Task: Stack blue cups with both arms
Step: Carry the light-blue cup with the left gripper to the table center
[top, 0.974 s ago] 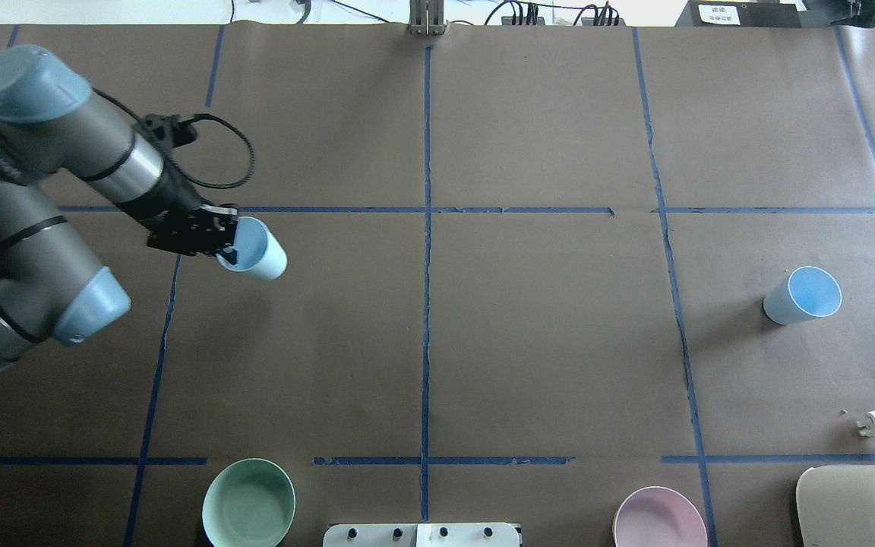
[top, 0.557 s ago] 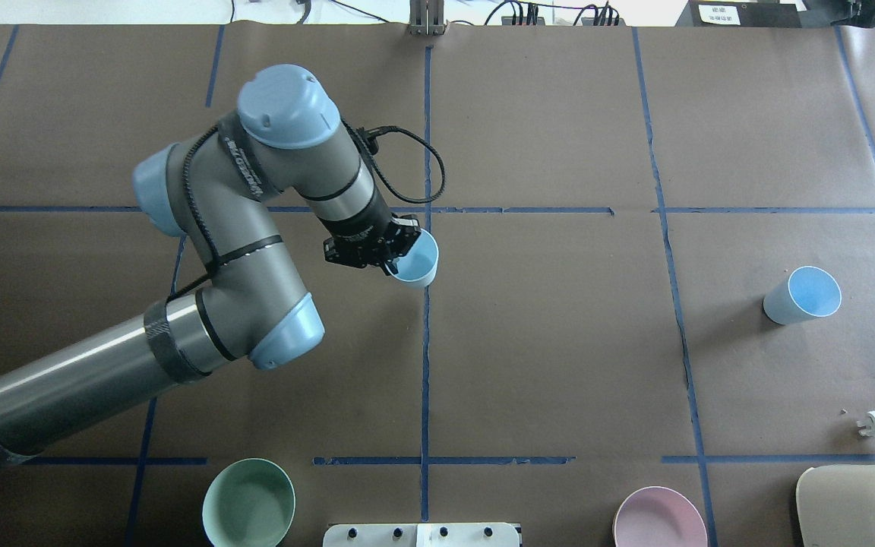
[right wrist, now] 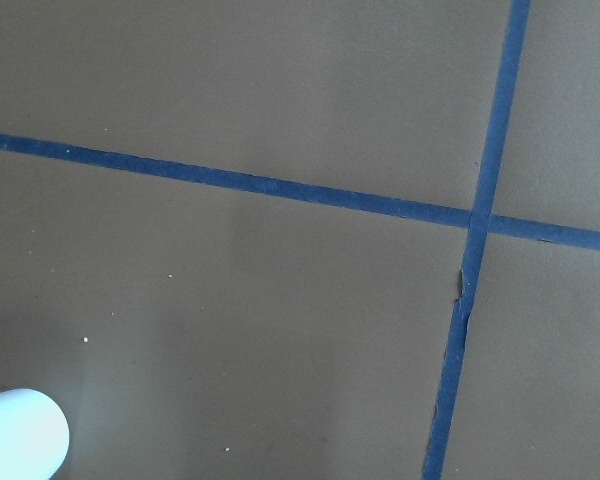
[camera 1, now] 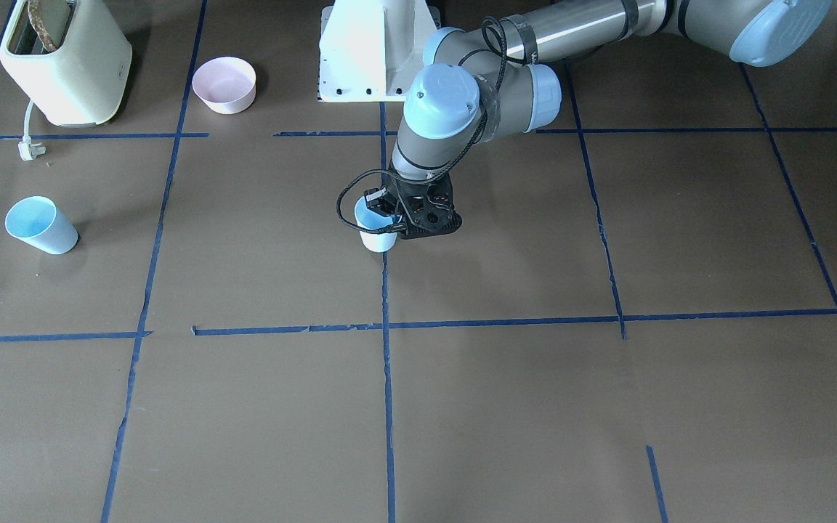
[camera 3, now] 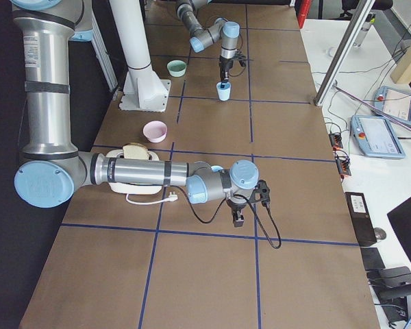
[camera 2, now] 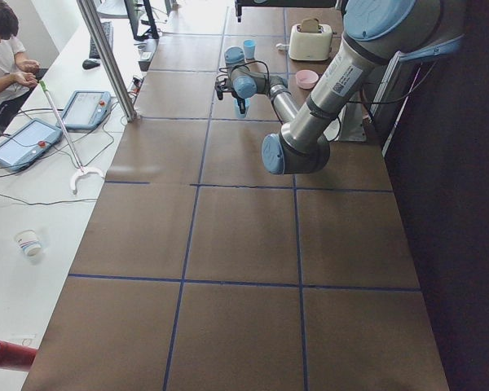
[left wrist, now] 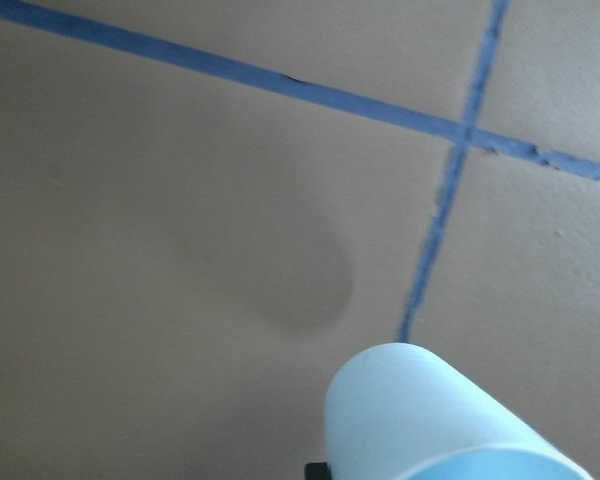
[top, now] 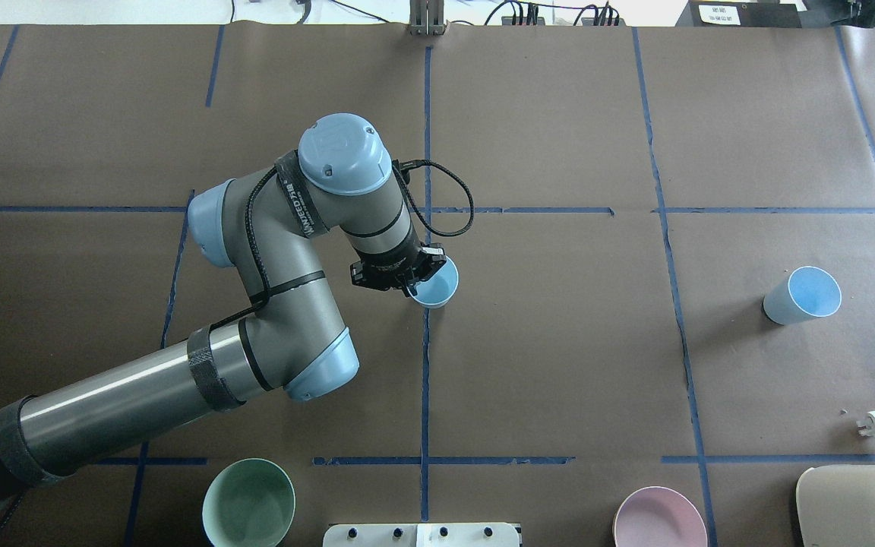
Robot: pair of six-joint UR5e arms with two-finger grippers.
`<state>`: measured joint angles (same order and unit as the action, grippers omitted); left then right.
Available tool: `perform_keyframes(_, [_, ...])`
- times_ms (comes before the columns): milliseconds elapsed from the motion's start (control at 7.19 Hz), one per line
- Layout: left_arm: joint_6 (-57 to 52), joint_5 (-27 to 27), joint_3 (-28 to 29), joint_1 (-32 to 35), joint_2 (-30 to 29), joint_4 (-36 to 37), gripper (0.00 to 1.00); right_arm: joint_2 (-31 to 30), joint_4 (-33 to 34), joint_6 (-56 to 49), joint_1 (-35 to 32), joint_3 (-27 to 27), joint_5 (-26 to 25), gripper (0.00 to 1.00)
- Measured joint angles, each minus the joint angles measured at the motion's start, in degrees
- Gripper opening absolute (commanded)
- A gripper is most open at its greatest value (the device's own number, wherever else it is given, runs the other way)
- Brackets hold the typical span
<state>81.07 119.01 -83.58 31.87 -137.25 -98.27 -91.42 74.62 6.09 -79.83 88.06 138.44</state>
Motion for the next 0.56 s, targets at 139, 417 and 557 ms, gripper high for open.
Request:
perform_keyframes(139, [0.0,-0.1,0.2,-0.2,0.1,0.0,0.07,0.0,0.0,0.0,0.1,0.0,0.0,1.00])
perform_keyframes(417, [-0.1,-0.1,0.2,-0.4,0.1,-0.1,0.41,0.0,0.0,0.1,0.3,0.1,0.0,1.00])
perform_keyframes(557, [-0.1,-0.1,0.3,-0.4,0.1,-0.1,0.52,0.0,0.1,0.1,0.4,0.1,0.0,1.00])
